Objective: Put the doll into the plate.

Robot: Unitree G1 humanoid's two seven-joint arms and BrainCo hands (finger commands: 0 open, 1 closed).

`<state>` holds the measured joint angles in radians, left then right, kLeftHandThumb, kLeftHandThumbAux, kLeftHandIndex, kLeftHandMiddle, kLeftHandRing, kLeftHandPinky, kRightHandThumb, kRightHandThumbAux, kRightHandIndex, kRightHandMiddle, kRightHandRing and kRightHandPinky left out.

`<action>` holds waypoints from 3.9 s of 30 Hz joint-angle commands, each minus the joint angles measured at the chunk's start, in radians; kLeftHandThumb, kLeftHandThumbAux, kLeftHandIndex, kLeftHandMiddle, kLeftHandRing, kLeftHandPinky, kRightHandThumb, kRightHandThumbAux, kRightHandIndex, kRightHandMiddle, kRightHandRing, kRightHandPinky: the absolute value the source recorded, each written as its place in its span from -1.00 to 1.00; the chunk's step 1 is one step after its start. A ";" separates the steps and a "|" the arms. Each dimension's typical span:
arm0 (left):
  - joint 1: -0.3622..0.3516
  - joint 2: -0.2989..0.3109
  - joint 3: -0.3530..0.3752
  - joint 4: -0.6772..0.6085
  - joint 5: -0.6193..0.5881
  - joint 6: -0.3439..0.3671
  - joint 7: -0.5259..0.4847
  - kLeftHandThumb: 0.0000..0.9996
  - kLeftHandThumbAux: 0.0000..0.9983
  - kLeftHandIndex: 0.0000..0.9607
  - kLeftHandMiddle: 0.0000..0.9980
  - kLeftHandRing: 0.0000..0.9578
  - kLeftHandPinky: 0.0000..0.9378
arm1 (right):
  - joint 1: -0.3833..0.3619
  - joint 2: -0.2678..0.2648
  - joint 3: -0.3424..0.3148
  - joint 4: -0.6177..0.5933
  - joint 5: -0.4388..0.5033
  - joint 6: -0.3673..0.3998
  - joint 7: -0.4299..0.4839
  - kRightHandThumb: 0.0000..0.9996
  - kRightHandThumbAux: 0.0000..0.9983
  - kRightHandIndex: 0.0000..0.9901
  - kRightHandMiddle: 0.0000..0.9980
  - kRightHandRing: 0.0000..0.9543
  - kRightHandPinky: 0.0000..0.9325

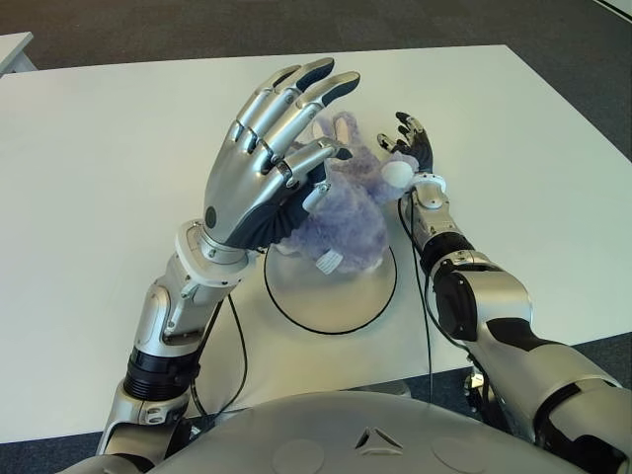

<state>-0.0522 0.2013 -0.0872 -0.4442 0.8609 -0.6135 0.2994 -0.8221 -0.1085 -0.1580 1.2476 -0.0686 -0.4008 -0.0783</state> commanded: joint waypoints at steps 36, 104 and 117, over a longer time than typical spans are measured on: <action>-0.147 0.102 0.048 0.252 -0.441 -0.177 -0.061 0.34 0.46 -0.17 -0.61 -0.50 -0.85 | 0.098 0.019 0.071 0.061 -0.038 0.063 -0.050 -0.30 0.72 -0.71 -0.89 -0.98 -1.00; 0.116 -0.131 0.543 0.098 -0.702 -0.148 0.080 0.36 0.43 -0.16 -0.41 -0.40 -0.34 | 0.095 0.034 -0.001 0.067 0.005 0.055 0.002 -0.29 0.72 -0.77 -0.93 -1.00 -0.89; 0.245 0.060 0.484 0.120 -1.246 0.031 -0.326 -0.26 0.05 -0.79 -0.74 -0.76 -0.71 | 0.095 0.034 0.000 0.067 0.004 0.055 -0.001 -0.26 0.71 -0.77 -0.92 -0.98 -0.87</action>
<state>0.0680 0.0816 0.4496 -0.3478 0.1229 -0.7553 0.3632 -0.8289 -0.0992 -0.1566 1.2522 -0.0720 -0.4119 -0.0823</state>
